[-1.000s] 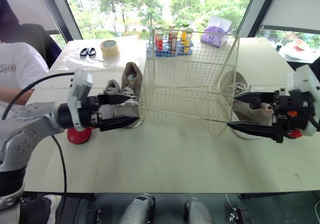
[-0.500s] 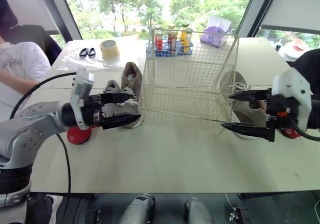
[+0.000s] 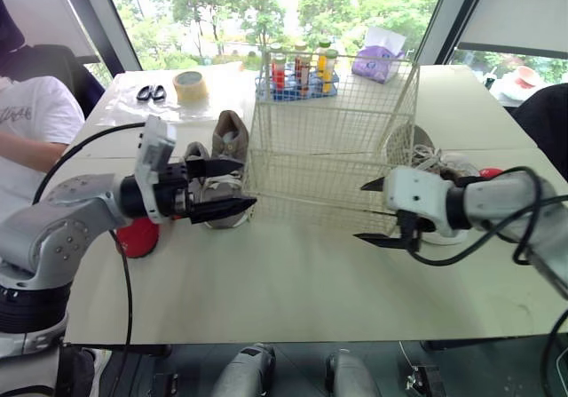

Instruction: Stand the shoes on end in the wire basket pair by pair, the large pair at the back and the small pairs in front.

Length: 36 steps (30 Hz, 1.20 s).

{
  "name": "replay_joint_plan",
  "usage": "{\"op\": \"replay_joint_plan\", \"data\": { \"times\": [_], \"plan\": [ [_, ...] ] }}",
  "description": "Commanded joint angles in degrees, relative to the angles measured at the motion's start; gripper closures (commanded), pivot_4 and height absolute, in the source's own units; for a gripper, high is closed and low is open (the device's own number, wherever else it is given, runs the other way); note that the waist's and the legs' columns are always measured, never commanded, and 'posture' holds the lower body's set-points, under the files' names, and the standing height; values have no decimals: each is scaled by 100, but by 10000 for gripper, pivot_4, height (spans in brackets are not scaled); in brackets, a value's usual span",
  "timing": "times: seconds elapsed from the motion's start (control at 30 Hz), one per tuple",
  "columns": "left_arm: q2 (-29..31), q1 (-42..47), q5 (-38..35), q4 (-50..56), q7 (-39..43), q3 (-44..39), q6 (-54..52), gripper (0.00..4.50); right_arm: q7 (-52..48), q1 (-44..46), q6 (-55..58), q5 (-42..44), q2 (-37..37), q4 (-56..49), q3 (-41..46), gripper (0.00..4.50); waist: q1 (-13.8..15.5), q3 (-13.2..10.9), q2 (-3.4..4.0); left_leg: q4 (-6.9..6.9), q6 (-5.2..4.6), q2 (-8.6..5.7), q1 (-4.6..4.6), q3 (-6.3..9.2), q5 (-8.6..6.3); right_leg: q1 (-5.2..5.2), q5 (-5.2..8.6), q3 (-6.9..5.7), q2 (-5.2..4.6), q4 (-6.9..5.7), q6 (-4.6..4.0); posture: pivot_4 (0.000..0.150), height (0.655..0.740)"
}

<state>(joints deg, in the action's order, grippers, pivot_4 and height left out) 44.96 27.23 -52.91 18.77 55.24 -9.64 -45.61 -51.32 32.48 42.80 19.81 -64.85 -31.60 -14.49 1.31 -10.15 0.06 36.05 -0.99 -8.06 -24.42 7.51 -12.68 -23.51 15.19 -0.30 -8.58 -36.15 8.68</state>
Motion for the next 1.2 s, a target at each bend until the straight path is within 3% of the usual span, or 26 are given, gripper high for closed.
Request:
{"op": "replay_joint_plan", "data": {
  "times": [0.03,0.3,0.73,1.03,1.13,1.2],
  "plan": [
    [-10,75,116,67,79,41,165,0,-228,433,-111,-524,106,171,-339,5482,-32,0,0,2,0,-1,0,1,0,2,0,-1,0,0,0,1500,7400],
    [-97,155,270,87,74,128,215,0,-1249,977,-930,-1209,180,1011,-798,44749,-85,0,-1,4,6,-4,1,1,4,4,-2,-1,1,-4,3,1500,7400],
    [-71,179,212,249,-127,50,148,0,-2371,1721,-2929,-2031,865,3041,-939,44749,-202,0,-1,6,39,-6,2,1,25,5,-5,-1,1,-8,8,1500,7400],
    [-31,145,146,389,-302,-9,98,0,-2547,1818,-2986,-2167,1256,3372,-785,44749,-219,1,-3,10,43,-5,9,3,27,8,-10,0,3,-16,7,1500,7400],
    [-19,169,124,388,-327,-14,81,0,-2466,1761,-2630,-1899,1340,2996,-465,34881,-216,0,-2,10,44,-4,10,5,28,3,-10,0,5,-27,7,1500,7400],
    [-13,168,109,402,-336,-19,71,0,-2389,1723,-2233,-1662,1314,2589,-118,24812,-204,0,-1,7,46,-4,9,6,30,-2,-9,1,4,-31,6,1500,7400]
  ]
}}
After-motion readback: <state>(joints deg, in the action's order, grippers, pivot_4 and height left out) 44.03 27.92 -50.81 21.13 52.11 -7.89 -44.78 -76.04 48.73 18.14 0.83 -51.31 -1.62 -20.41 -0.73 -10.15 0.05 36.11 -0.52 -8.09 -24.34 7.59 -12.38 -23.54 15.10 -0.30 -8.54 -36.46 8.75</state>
